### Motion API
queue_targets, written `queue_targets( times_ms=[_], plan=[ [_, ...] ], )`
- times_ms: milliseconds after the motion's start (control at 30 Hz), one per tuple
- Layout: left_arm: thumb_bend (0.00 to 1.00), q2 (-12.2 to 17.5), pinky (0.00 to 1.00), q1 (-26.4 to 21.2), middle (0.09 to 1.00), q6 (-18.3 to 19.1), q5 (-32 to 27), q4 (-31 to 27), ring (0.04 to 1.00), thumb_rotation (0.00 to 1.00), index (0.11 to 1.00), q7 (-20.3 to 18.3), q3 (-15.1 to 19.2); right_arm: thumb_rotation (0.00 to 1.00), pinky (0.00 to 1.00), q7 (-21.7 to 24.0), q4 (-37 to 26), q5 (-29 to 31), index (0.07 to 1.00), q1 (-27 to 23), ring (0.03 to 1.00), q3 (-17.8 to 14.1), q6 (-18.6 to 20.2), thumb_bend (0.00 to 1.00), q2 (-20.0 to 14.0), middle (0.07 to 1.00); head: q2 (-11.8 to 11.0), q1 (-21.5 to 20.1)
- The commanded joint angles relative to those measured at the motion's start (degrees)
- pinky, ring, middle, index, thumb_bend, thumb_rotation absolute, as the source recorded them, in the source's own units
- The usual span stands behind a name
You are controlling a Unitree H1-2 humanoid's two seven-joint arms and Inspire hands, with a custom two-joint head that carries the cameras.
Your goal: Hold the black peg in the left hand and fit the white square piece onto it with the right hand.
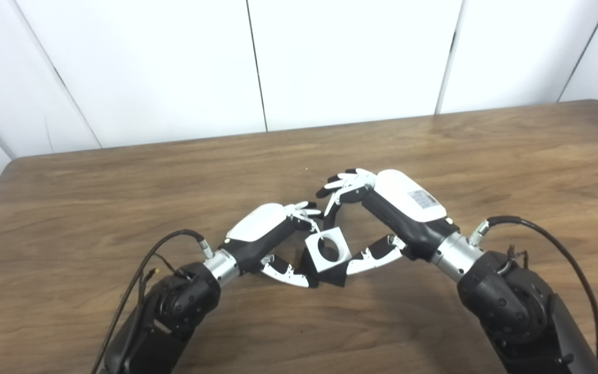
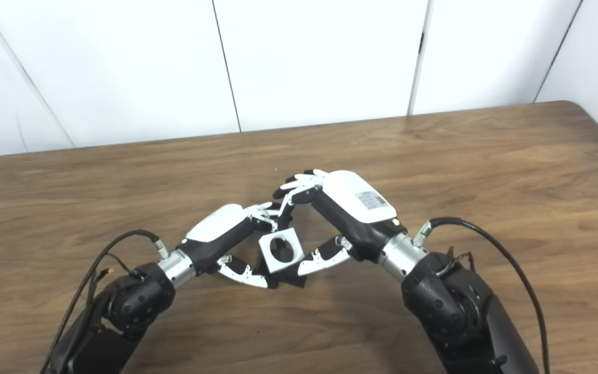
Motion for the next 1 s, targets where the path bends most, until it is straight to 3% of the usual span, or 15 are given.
queue_targets(
  times_ms=[0,967],
  plan=[
    [0.52,0.0,0.95,0.5,0.884,0.6,2.6,0.4,0.972,0.09,0.491,-0.8,-1.4,0.14,0.94,-0.8,-0.2,0.5,0.481,-2.6,0.877,-0.6,-1.8,0.52,-0.3,0.789,0.1,0.1],
    [0.52,-0.4,0.95,0.5,0.882,2.3,2.7,-0.7,0.971,0.09,0.491,-1.1,-1.5,0.14,0.92,0.1,2.7,0.4,0.482,-2.0,0.877,0.7,-2.1,0.52,-1.0,0.786,1.2,0.9]
  ],
)
